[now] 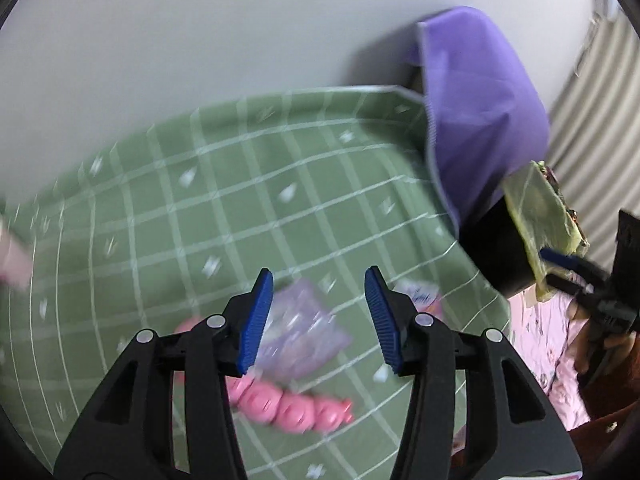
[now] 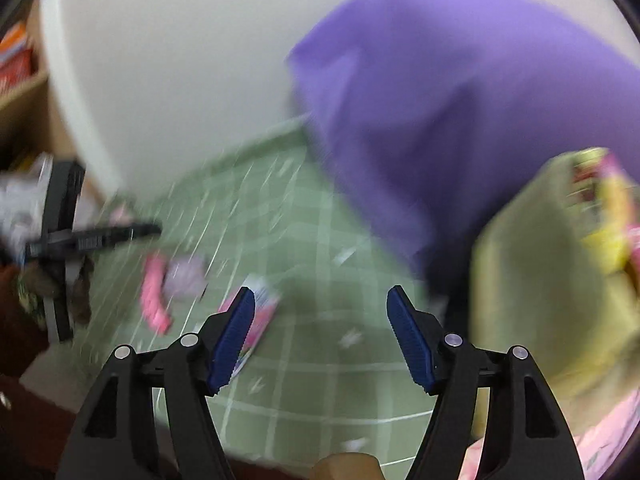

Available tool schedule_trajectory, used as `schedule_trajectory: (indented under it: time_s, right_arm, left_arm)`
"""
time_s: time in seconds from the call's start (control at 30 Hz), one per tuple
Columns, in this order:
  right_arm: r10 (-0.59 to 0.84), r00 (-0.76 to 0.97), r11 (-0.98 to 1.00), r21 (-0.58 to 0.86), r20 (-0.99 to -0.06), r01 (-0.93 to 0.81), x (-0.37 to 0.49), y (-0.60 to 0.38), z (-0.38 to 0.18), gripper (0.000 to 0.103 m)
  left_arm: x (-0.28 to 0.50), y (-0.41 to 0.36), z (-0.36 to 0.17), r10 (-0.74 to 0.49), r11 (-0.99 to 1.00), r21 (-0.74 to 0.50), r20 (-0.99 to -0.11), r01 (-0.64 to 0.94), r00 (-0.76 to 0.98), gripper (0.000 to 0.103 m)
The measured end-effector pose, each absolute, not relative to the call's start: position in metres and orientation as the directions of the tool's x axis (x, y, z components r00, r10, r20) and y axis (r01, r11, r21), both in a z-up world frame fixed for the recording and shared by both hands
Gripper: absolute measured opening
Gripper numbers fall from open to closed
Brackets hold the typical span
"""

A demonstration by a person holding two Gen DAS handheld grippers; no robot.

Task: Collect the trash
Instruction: 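Grasp the pink tissue pack with the right gripper while the left grasps the clear wrapper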

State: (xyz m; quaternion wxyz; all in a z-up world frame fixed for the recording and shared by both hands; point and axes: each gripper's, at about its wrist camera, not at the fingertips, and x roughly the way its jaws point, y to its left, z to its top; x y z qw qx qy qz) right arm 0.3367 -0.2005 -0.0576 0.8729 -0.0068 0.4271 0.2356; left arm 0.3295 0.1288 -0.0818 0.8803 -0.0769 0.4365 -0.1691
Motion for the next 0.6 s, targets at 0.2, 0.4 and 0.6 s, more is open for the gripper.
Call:
schedule_trajectory:
  time_s: [0.2,0.4,0.6]
  right_arm:
    - [0.346,0.471,0.893,0.13,-0.811,-0.431,0.341,-0.146,-0.099,0.065]
    - [0.326,0.475,0.914,0.144,-0.817,-0.379,0.35,-0.13,-0.122,0.065]
    - [0.335,0.446,0.903,0.148,-0.83,-0.404,0.356,-0.113,-0.137,0.065]
  left_arm:
    - [0.327,0.149,-0.105,-0.34,0.94,-0.297,-0.764,0.17,0.548,0.046]
    - [0.33,0.15,-0.121,-0.335,0.941,-0.301,-0.782,0.153,0.525,0.046]
    - [0.323,0.147,-0.126,-0.327,0.945,-0.29,-0.794,0.154,0.512,0.046]
